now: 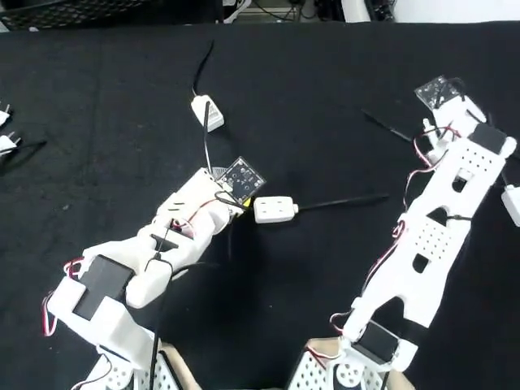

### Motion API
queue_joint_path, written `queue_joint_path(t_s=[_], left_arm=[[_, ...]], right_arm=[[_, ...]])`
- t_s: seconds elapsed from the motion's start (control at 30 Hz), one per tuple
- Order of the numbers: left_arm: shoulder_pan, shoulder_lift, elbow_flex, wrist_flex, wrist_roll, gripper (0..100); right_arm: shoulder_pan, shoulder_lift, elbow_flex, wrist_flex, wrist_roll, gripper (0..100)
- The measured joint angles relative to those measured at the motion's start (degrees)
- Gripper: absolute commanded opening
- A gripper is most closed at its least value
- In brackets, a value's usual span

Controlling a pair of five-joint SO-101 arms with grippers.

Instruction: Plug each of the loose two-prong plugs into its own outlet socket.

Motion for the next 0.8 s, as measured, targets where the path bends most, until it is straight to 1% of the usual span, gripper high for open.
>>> queue_joint_path(t_s=[0.13, 0.27, 0.33, 0.47, 0.53, 0.8], left_arm=[[0.00, 0.00, 0.00, 0.00, 0.00, 24], [0.00, 0.00, 0.00, 0.00, 0.00, 24], [0.00, 0.00, 0.00, 0.00, 0.00, 24], [0.00, 0.00, 0.00, 0.00, 0.00, 24], [0.00, 0.00, 0.00, 0.00, 0.00, 24], [0.00, 0.00, 0.00, 0.00, 0.00, 24]], right_arm=[[0.00, -3.43, 1.49, 7.03, 0.00, 1.1], [0.00, -6.59, 1.58, 8.09, 0.09, 1.8], [0.00, -8.70, 1.58, 8.26, 0.09, 4.9], [0.00, -10.37, 1.58, 8.26, 0.09, 16.4], [0.00, -10.37, 1.58, 8.26, -1.14, 18.8], [0.00, -9.49, 1.58, 8.26, -1.58, 13.2]])
